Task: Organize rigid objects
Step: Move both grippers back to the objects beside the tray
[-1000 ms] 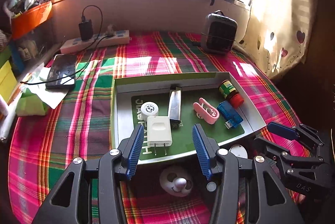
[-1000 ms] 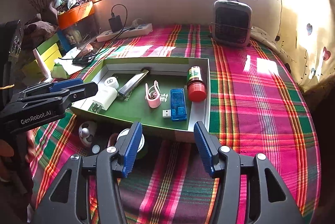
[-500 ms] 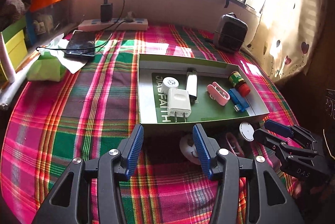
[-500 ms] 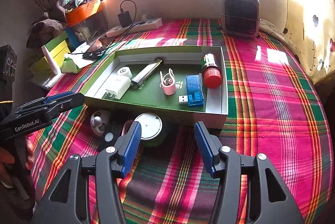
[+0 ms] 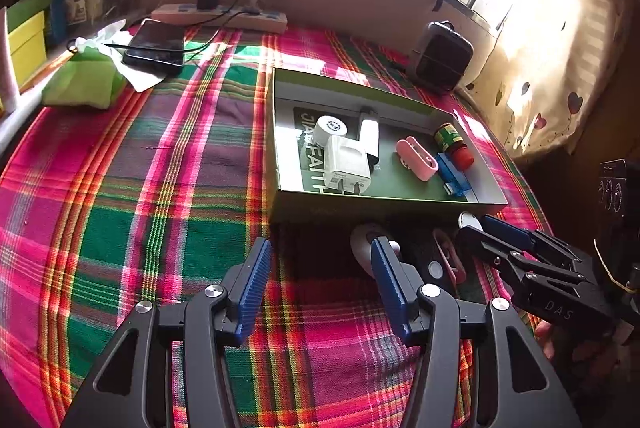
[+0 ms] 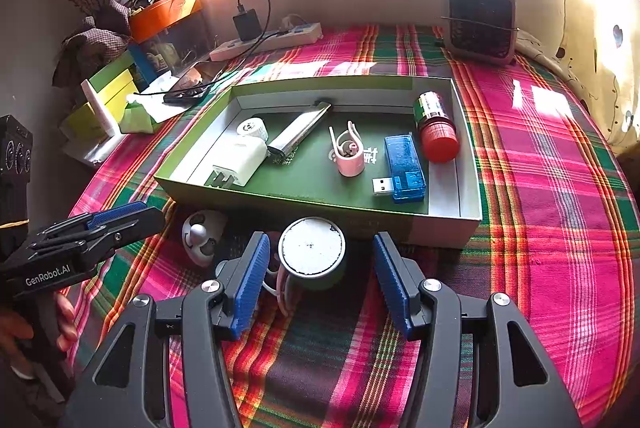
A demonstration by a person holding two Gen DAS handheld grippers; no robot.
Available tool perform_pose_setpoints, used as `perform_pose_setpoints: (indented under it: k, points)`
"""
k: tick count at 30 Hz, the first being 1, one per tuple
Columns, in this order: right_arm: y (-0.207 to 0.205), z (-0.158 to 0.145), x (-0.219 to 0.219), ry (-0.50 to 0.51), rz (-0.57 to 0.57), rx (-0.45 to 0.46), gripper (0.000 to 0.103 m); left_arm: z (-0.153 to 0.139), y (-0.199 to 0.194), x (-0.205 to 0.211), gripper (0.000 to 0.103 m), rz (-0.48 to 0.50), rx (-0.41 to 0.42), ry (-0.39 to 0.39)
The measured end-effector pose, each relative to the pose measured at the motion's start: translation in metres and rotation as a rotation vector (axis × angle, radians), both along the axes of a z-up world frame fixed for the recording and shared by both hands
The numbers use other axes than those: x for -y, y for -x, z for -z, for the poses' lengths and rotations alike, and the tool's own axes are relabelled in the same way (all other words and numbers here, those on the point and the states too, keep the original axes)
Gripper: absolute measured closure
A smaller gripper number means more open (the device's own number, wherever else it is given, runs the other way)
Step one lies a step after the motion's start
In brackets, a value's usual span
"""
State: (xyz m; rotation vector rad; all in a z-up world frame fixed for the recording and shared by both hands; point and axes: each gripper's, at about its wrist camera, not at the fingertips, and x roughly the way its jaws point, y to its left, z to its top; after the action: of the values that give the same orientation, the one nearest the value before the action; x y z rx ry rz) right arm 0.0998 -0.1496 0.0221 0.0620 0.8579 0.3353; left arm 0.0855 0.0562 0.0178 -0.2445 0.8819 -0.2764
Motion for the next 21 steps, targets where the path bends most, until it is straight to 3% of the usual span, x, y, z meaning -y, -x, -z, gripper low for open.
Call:
perform_pose_setpoints:
  k: [18,21]
  points:
    - [-0.0065,0.0054,0.0005,0.003,0.017,-0.007,0.049,0.0092,-0.0046,0.0074,0.051,0.038,-0.047,0.081]
    - [-0.0051,0.0047,0.0008,-0.002,0.012,-0.001,0.057,0.0103,-0.0053,0.009,0.051,0.042,-0.054,0.082]
